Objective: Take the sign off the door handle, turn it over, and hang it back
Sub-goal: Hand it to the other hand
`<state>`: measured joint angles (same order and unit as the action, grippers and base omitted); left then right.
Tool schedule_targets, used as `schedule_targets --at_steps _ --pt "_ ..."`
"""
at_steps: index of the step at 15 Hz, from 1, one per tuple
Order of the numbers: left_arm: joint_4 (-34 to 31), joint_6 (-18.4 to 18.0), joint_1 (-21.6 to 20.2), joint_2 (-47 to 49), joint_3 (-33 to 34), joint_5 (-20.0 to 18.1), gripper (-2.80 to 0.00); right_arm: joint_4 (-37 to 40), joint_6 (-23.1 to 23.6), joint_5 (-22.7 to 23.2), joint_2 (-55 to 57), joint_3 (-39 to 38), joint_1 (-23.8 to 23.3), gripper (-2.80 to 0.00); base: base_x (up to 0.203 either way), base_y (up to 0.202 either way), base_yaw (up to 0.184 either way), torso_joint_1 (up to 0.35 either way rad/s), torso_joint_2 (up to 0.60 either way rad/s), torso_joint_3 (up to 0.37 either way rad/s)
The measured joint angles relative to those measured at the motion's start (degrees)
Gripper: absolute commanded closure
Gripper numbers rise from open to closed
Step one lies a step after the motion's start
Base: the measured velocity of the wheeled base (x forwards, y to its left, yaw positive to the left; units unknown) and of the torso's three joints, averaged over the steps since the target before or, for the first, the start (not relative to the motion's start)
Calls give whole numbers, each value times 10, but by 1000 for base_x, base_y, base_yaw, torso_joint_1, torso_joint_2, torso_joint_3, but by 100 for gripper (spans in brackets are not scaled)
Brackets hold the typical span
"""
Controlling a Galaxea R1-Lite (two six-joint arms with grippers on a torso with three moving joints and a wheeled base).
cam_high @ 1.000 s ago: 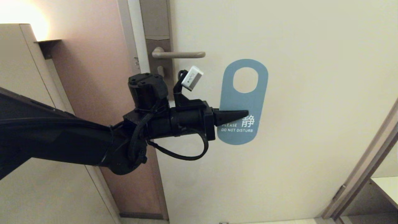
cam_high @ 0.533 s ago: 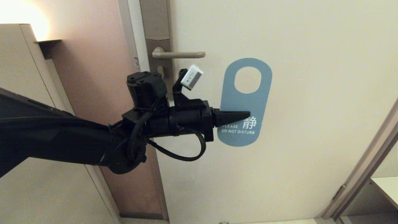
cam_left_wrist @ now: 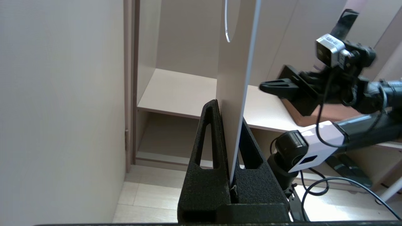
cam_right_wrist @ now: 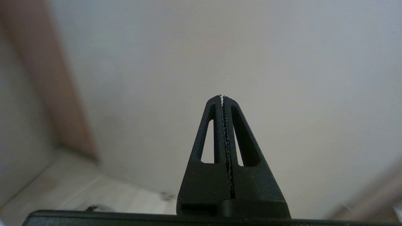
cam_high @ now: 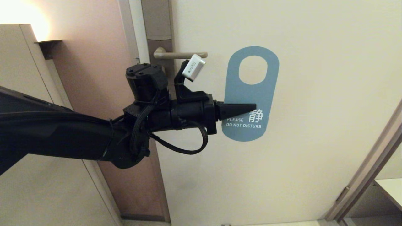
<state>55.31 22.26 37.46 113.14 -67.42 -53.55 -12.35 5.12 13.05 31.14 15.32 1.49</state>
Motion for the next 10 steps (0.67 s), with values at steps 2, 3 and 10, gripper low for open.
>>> schedule_targets --at_steps 2,3,10 --pt "-1 1 1 1 -4 -7 0 -13 -1 42 54 17 0 0 0 0 0 0 0 0" --pt "-2 1 2 1 -7 -19 0 -17 -1 60 80 28 1 0 0 0 0 0 0 0" --pt "1 20 16 19 -37 -37 0 -112 -2 190 253 93 1 0 0 0 0 0 0 0"
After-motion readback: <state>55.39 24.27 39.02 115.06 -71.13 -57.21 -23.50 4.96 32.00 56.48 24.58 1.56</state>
